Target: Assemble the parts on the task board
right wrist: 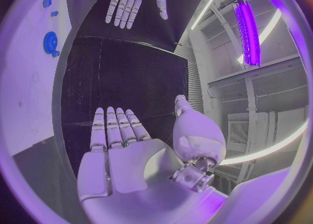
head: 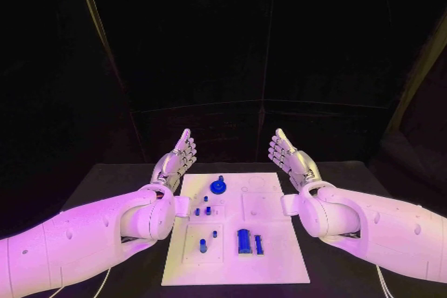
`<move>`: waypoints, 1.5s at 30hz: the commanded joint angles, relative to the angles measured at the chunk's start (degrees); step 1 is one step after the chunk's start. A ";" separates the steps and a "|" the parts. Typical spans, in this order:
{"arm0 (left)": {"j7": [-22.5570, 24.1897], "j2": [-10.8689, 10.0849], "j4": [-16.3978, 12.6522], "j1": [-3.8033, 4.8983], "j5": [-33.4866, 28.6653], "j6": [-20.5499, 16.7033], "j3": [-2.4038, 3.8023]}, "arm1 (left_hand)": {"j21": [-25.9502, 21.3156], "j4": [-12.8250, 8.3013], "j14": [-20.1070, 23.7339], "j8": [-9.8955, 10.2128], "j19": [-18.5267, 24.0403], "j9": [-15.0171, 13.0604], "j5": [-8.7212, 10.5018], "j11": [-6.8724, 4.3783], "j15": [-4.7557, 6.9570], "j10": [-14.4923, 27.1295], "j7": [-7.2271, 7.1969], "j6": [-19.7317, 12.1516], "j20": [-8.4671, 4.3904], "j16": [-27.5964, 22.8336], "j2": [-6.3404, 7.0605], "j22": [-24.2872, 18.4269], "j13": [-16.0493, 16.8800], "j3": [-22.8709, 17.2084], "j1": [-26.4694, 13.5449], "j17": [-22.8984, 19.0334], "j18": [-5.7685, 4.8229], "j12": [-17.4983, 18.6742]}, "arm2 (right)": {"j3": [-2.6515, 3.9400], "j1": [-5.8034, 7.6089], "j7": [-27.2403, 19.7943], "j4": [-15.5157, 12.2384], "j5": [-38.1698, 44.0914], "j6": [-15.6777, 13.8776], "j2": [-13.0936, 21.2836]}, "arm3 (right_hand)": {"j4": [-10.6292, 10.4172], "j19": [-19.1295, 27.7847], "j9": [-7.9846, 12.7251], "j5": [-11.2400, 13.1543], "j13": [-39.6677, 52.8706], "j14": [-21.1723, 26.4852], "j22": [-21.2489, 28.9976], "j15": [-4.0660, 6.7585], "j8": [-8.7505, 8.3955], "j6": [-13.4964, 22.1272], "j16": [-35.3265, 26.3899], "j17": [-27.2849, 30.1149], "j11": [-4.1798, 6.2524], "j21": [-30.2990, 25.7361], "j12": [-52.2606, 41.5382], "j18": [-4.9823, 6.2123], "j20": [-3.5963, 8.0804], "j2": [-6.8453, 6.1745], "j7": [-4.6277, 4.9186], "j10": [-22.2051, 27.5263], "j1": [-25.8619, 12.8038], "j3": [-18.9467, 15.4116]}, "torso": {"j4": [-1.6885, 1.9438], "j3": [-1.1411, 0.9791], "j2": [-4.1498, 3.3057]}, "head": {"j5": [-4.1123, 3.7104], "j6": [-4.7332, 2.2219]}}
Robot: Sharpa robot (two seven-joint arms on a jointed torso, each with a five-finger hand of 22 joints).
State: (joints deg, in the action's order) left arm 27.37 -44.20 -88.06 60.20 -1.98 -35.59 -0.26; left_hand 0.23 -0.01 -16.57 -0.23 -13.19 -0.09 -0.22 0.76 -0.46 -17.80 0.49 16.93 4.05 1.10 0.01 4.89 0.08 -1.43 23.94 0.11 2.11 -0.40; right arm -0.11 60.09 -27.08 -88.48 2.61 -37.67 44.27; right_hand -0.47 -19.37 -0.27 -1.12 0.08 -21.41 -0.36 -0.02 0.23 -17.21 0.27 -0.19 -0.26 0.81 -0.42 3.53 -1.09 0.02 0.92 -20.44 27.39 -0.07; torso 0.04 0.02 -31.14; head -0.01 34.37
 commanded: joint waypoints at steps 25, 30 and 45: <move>2.42 -0.49 -1.89 -0.04 1.98 -8.52 0.26 | -0.23 0.01 12.22 0.23 13.19 0.09 0.22 -0.76 0.46 13.16 -0.49 -12.49 -4.05 -1.10 -0.01 -4.89 -0.08 1.43 -17.69 -0.11 -2.11 0.40 | 0.11 0.07 -2.71 -1.47 -2.61 -6.44 0.42 | 0.47 14.22 0.27 1.12 -0.08 15.84 0.36 0.02 -0.23 12.67 -0.27 0.19 0.26 -0.81 0.42 -3.53 1.09 -0.02 -0.92 15.10 -20.24 0.07 | -0.04 -0.02 -0.05 | 0.01 0.01; 2.42 -0.49 -1.89 -0.04 1.98 -8.52 0.26 | -0.23 0.01 16.57 0.23 13.19 0.09 0.22 -0.76 0.46 17.80 -0.49 -16.93 -4.05 -1.10 -0.01 -4.89 -0.08 1.43 -18.76 -0.11 -2.11 0.40 | 0.11 0.07 -2.71 -1.47 -2.61 -6.44 0.42 | 0.47 19.37 0.27 1.12 -0.08 21.41 0.36 0.02 -0.23 17.21 -0.27 0.19 0.26 -0.81 0.42 -3.53 1.09 -0.02 -0.92 20.44 -27.39 0.07 | -0.04 -0.02 -0.05 | 0.01 0.01; 2.42 -0.49 -1.89 -0.04 1.98 -8.52 0.26 | -0.23 0.01 16.57 0.23 13.19 0.09 0.22 -0.76 0.46 17.80 -0.49 -16.93 -4.05 -1.10 -0.01 -4.89 -0.08 1.43 -23.94 -0.11 -2.11 0.40 | 0.11 0.07 -2.71 -1.47 -2.61 -6.44 0.42 | 0.47 19.37 0.27 1.12 -0.08 21.41 0.36 0.02 -0.23 17.21 -0.27 0.19 0.26 -0.81 0.42 -3.53 1.09 -0.02 -0.92 20.44 -27.39 0.07 | -0.04 -0.02 -0.05 | 0.01 0.01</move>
State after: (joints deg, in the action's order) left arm 28.26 -44.69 -89.85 60.06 -0.76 -43.90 -0.09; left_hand 0.23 -0.01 -0.22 -0.24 -0.25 -0.06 -0.22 0.00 -0.01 -0.30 -0.01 0.30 -0.06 0.40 0.06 0.05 0.05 -0.32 0.36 0.07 0.34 -0.20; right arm -0.06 60.05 -28.99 -89.81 -0.17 -43.81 44.68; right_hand -0.42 -0.31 -0.07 -0.37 0.06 -0.21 -0.05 0.01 0.23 -0.21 0.28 -0.08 0.00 0.38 -0.21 0.40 0.02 0.01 0.03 -0.30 0.31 0.00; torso -0.01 0.00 -31.18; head 0.00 34.37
